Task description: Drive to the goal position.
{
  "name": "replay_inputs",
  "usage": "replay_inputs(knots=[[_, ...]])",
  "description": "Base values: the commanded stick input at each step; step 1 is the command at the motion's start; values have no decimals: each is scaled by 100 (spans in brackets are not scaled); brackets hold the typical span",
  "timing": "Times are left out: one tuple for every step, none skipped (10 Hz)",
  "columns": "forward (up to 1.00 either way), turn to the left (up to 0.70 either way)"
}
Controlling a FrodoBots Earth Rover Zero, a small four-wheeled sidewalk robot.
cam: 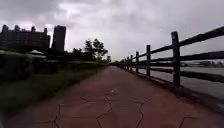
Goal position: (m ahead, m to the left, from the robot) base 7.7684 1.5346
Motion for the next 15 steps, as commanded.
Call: replay_inputs(knots=[[100, 0], [100, 0], [100, 0], [100, 0], [100, 0], [100, -21], [100, -9], [100, 0], [100, 0], [100, 0], [100, 0], [100, 0], [100, 0], [100, 0], [100, 0]])
